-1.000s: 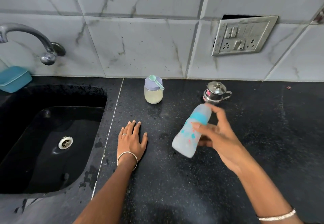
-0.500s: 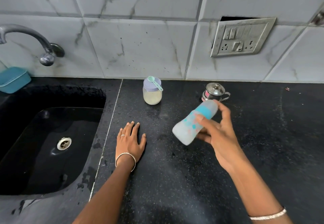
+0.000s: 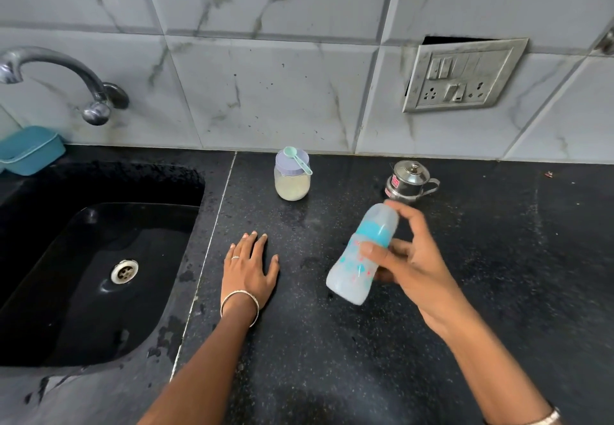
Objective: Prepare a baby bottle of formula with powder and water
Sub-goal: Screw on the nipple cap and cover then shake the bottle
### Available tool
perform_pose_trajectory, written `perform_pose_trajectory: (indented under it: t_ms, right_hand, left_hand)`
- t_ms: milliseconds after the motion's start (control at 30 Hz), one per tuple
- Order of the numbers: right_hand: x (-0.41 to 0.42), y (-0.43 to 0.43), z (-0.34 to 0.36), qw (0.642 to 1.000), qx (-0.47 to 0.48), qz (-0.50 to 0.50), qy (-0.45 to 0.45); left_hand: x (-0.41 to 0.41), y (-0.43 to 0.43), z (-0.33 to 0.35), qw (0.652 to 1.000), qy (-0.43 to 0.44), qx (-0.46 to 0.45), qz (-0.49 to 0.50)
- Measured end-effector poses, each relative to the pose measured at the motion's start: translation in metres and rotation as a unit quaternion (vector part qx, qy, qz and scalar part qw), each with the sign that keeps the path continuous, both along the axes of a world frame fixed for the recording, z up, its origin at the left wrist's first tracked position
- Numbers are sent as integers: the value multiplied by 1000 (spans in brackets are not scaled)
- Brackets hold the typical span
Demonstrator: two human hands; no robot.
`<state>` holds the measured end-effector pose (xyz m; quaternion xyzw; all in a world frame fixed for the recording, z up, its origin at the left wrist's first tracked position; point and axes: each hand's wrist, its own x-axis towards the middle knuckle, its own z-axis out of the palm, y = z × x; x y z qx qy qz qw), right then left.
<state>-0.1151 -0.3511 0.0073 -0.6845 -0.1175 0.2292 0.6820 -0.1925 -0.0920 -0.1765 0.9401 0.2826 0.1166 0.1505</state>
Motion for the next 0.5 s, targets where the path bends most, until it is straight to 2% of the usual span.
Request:
perform_pose_trajectory:
  t_ms: [100,133,233,300,400,433,500]
  right_hand:
    - [1,5,-8,992,48,-112,-23]
    - [0,6,-11,994,43,-99,-30]
    - [-3,3,-10,999,-22,33,-4]
    - [-2,5,-9,1000,-20,8,7]
    - [-2,9,-11,995,53,-83,19]
    - [-3,10,-11,996,49,-69,19]
    - [-7,10,-7,999,-3,26,25]
  left_hand:
    - [0,-2,2,1000,-1,-3,-1]
    - [0,-1,2,1000,0,-2,-2]
    - [0,-2,4,1000,1,-3,-4]
    - [0,-3,3,1000,-1,-4,-4]
    - [-1,-1,1,1000,-8,1,-5]
    - [-1,-1,1,1000,-10,2,-4]
    - [0,-2,3,1000,-15,2,-2]
